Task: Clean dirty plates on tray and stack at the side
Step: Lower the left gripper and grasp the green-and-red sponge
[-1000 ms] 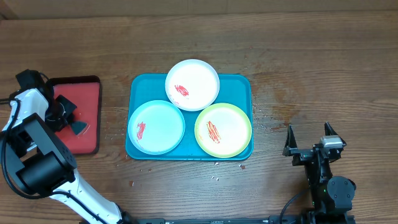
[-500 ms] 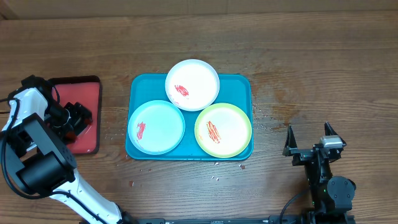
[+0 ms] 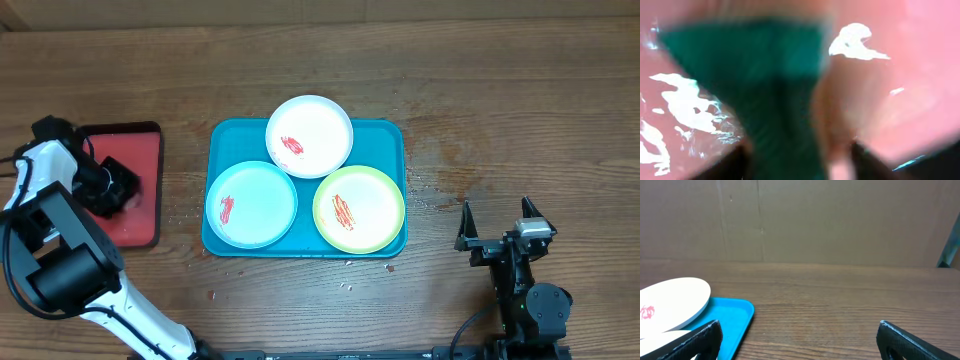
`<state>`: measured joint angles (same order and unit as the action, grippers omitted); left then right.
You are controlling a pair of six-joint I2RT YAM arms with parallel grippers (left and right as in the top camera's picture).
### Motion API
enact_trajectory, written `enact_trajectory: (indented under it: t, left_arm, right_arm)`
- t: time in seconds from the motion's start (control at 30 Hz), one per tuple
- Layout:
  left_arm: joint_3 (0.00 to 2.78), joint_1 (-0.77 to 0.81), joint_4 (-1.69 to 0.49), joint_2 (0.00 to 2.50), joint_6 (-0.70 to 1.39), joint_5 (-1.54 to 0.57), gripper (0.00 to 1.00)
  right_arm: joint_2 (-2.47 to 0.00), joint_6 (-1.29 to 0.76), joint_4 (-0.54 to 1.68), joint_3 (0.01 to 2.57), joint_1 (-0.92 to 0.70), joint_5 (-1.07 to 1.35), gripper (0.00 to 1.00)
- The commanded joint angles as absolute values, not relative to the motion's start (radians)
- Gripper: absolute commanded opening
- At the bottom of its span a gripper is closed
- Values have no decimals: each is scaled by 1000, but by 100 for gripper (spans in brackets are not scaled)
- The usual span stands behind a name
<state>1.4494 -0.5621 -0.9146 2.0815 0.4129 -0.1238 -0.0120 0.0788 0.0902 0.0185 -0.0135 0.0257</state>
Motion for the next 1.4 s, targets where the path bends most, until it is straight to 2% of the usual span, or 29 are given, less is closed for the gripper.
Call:
enact_trajectory:
  t: [0.0,0.3,0.33,0.4,0.43,0.5,0.53,0.57,0.63,0.67,0.73,0.77,1.03,1.07,1.1,1.17,1.27,1.3,1.37]
  left_arm:
    - [1443,-556,-819,2107,404,-23,100]
    - [1443,-556,-741,2107,404,81,100]
    - [1443,-556,-734,2107,404,90,96]
    - [1443,-556,-726,2107,404,94,65]
    - [1443,-556,-725,2107,404,94,44]
    - [1443,-556,-727,2107,404,93,14]
    - [1443,-556,-729,2107,404,93,4]
    - [1443,-556,-733,2107,404,93,4]
    - [1443,-556,-747,2107,404,93,4]
    - [1443,-556,-756,2107,404,92,18]
    - [1443,-556,-780,2107,404,92,84]
    - [1443,-556,-794,2107,404,92,99]
    - [1443,-556,-943,2107,404,-21,100]
    - [1443,-556,-945,2107,404,-28,95]
    - [1443,-556,-944,2107,404,-30,77]
    - [1443,-556,-941,2107,404,-36,57]
    - [1443,-556,-938,2107,404,-37,8]
    - [1443,-556,-937,2107,405,-39,4]
    - [1443,-556,-933,2107,405,-43,4]
  right_arm:
    - [-3,79,84,8,-12,20,100]
    - [-3,79,84,8,-12,21,100]
    - [-3,79,84,8,-12,20,100]
    - [-3,79,84,8,-12,20,100]
    - [-3,79,84,8,-12,20,100]
    - [-3,80,84,8,-12,20,100]
    - [-3,79,84,8,-12,20,100]
    - [-3,80,84,8,-12,21,100]
    - [-3,80,84,8,-12,20,100]
    - [-3,79,84,8,-12,20,100]
    - [-3,79,84,8,-12,20,100]
    - [-3,79,84,8,-12,20,100]
    - [-3,79,84,8,-12,20,100]
    - [-3,79,84,8,-12,21,100]
    - [-3,79,84,8,-12,20,100]
    - [-3,79,84,8,-12,20,100]
    - [-3,79,84,8,-12,20,100]
    - [-3,79,84,8,-12,20,100]
    - [-3,79,84,8,-12,20,100]
